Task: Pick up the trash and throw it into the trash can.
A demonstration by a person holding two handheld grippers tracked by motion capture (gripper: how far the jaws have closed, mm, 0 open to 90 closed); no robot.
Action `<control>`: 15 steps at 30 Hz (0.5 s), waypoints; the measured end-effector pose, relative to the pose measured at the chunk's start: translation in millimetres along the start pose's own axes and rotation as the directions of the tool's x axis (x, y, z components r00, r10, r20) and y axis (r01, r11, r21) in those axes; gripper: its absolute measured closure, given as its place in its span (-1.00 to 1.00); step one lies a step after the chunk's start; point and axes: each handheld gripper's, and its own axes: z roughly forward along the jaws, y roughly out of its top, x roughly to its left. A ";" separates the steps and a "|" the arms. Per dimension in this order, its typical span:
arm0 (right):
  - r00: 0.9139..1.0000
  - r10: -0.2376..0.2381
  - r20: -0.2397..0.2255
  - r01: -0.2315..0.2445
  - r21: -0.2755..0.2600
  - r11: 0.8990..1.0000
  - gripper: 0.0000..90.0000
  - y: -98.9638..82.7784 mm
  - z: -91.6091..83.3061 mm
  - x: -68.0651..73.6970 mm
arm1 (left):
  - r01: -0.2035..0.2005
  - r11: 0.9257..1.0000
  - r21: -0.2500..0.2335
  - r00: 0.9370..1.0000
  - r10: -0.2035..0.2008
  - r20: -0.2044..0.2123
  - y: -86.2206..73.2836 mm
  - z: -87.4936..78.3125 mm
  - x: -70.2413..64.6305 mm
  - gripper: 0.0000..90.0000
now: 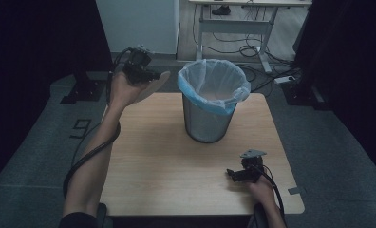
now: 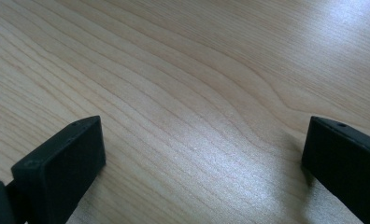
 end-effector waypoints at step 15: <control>1.000 -0.003 -0.003 0.003 -0.001 1.000 -1.00 0.0 0.1 0.2 | -0.050 0.997 -0.055 0.999 0.051 0.007 57.1 0.4 -25.6 1.00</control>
